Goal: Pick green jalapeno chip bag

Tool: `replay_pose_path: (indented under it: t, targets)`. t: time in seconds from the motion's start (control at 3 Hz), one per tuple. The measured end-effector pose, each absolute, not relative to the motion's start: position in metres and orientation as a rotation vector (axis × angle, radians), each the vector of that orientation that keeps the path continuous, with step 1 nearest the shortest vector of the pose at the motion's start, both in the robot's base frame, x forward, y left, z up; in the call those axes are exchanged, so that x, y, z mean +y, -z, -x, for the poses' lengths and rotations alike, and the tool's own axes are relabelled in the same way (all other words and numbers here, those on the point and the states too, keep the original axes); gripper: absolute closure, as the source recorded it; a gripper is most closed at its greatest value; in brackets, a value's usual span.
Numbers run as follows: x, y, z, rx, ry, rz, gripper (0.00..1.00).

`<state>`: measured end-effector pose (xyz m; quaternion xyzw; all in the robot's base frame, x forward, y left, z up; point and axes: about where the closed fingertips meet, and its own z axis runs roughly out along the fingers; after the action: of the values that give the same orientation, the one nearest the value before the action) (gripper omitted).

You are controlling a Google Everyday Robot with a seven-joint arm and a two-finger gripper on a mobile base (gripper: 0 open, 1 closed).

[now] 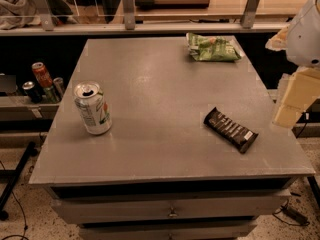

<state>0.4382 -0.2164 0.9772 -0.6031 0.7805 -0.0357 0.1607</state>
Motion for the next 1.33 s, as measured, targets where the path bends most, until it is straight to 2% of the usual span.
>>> replay_pose_path:
  t: [0.67, 1.33]
  targets:
    - [-0.224, -0.979, -0.449, 2.222, 0.128, 1.666, 0.0]
    - [-0.265, -0.974, -0.54, 2.183, 0.146, 1.426, 0.0]
